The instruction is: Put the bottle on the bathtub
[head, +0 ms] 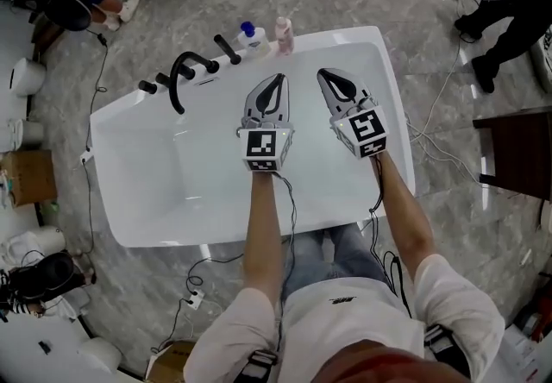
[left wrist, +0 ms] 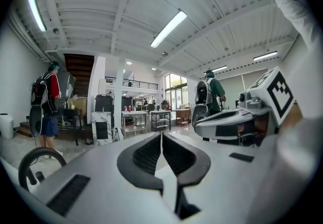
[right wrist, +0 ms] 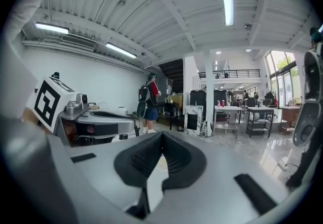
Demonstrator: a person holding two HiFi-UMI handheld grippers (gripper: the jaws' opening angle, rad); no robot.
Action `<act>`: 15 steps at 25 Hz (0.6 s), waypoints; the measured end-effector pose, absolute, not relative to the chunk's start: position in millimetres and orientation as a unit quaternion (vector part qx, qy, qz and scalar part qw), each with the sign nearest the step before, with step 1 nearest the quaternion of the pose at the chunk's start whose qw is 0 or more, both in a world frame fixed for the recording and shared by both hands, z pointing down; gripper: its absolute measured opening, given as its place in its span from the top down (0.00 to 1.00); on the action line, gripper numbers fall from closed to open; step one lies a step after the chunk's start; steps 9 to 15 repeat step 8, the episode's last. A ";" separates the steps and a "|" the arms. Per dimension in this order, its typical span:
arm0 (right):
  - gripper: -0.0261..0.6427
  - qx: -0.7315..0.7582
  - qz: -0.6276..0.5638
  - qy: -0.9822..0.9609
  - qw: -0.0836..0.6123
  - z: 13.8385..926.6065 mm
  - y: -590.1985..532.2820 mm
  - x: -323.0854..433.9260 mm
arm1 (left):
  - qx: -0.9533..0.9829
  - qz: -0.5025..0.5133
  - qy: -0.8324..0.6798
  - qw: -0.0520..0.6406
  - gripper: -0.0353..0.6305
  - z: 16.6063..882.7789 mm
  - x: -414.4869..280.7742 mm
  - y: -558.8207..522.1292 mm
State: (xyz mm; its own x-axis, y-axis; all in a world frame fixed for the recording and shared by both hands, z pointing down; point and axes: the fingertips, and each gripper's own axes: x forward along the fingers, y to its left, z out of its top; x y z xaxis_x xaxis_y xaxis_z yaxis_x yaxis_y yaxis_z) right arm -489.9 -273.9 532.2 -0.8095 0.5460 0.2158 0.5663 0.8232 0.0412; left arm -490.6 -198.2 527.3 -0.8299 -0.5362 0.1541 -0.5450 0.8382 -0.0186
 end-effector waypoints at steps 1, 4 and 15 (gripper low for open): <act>0.97 -0.294 -0.052 -0.950 0.095 522.4 -272.6 -481.7 | 0.283 0.031 -0.956 0.070 0.93 517.6 -482.8 -196.5; 0.97 -0.292 -0.049 -0.951 0.094 490.4 -265.9 -454.6 | 0.284 0.028 -0.956 0.071 0.93 488.3 -457.1 -187.6; 0.97 -0.291 -0.058 -0.951 0.091 439.8 -254.5 -421.1 | 0.283 0.019 -0.957 0.066 0.93 439.0 -423.0 -176.9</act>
